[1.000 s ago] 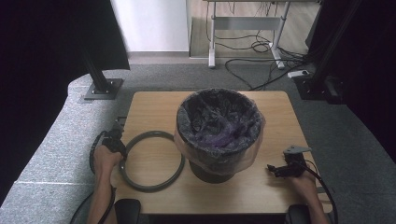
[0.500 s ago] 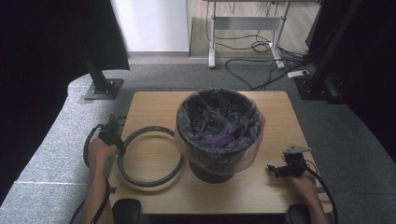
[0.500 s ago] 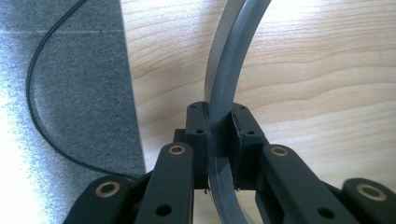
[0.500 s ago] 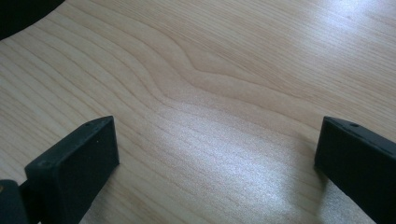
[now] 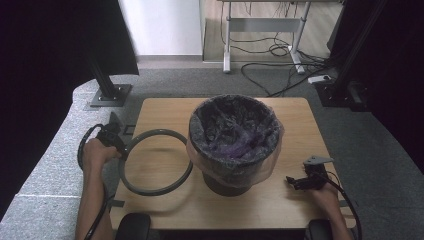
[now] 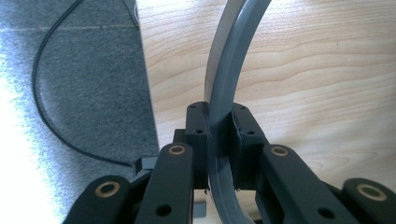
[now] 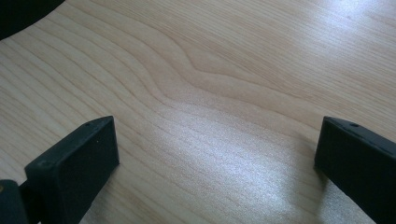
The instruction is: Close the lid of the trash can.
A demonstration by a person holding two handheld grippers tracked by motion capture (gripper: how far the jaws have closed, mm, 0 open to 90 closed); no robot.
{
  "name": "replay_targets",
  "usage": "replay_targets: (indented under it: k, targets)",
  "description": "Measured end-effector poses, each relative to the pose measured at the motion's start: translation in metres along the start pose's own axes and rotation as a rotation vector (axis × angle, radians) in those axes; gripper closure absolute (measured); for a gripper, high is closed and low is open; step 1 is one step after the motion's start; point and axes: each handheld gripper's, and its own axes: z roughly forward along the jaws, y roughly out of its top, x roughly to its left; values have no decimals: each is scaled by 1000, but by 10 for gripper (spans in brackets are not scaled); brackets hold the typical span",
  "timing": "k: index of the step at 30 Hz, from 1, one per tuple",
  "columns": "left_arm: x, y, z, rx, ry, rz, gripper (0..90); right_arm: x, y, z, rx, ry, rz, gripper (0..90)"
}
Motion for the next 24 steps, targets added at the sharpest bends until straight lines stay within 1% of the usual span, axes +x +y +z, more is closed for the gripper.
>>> replay_targets:
  k: [1,2,3,4,8,15,16,18,24]
  targets:
    - [0,0,0,0,0,0,797,0,0,0,0,0,0,0]
    - [2,0,-9,0,3,-3,797,0,0,0,0,0,0,0]
    - [2,0,-9,0,3,-3,797,0,0,0,0,0,0,0]
    - [3,-1,-17,-1,4,-3,797,0,0,0,-1,0,2,0]
    - [5,-2,-36,-15,16,-7,797,0,0,0,0,0,2,0]
    - [7,-5,-64,-33,21,-19,797,0,0,0,0,0,3,0]
    - [7,-5,-68,-33,15,-23,797,0,0,0,0,0,3,0]
    - [7,-6,-74,-30,18,-26,797,0,0,0,-1,0,3,0]
    - [8,-7,-92,-20,10,-23,797,0,0,0,0,0,3,0]
